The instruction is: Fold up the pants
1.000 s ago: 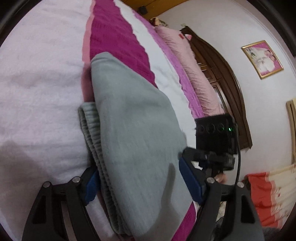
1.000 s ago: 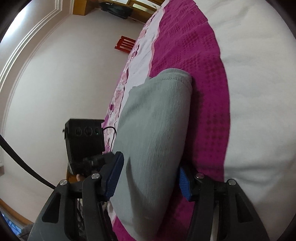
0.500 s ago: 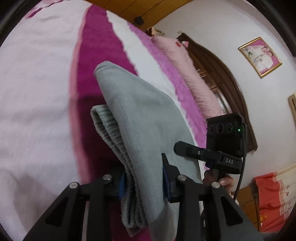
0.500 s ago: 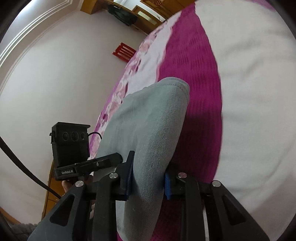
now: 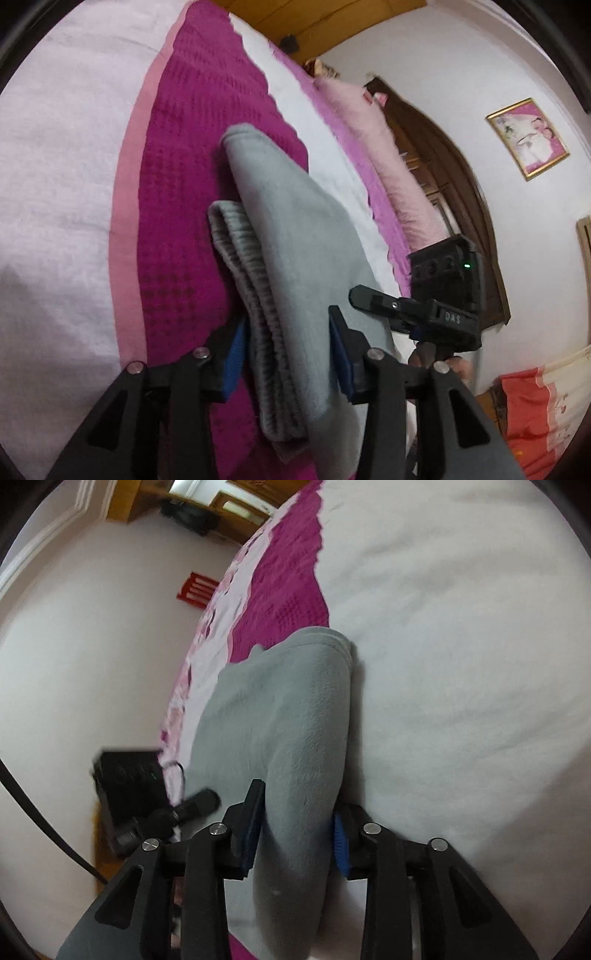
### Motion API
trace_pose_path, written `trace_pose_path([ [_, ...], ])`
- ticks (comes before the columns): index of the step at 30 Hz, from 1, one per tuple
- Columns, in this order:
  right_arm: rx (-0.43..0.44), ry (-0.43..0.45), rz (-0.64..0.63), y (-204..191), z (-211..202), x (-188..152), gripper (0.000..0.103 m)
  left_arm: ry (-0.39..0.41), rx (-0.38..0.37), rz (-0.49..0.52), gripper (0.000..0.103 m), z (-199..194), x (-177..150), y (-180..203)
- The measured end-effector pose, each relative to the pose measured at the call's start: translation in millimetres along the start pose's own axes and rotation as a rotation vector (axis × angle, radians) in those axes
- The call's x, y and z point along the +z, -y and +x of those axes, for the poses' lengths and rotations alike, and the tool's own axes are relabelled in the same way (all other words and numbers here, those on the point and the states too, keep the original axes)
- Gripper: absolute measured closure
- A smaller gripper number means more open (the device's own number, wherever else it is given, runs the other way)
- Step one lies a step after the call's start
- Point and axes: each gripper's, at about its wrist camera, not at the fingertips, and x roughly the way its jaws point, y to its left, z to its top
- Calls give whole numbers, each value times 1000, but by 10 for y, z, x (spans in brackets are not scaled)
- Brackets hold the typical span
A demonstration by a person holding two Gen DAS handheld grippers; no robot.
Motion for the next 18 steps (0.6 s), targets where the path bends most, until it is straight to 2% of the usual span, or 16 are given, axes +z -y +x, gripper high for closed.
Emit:
trace_pose_path([
  [3,-25,2,-27,-20,-43,-46,65,-3,-8,1,56,-64,0,-29],
  [5,-32,8,-28,-14,-61,-9,64,-11,-11,-8,50,-22,132,-45],
  [7,-51,13,-37,-23,-94,36,61,-3,2,7,29,-86,198,-13],
  [8,-66,22,-40,-16,-144,37,61,15,31,26,23,-162,202,7],
  [9,-79,29,-41,-11,-198,34,59,52,91,46,14,-264,238,52],
  [10,-99,42,-46,-21,-256,51,58,85,129,58,10,-326,259,103],
  [12,-182,92,-78,-68,-384,53,57,163,204,87,9,-536,315,161],
  [15,-271,152,-97,-115,-483,51,57,236,267,122,9,-708,329,238],
  [17,-280,180,-117,-186,-528,43,57,276,344,144,18,-755,305,303],
  [18,-295,203,-134,-242,-564,22,57,286,370,168,32,-766,280,336],
])
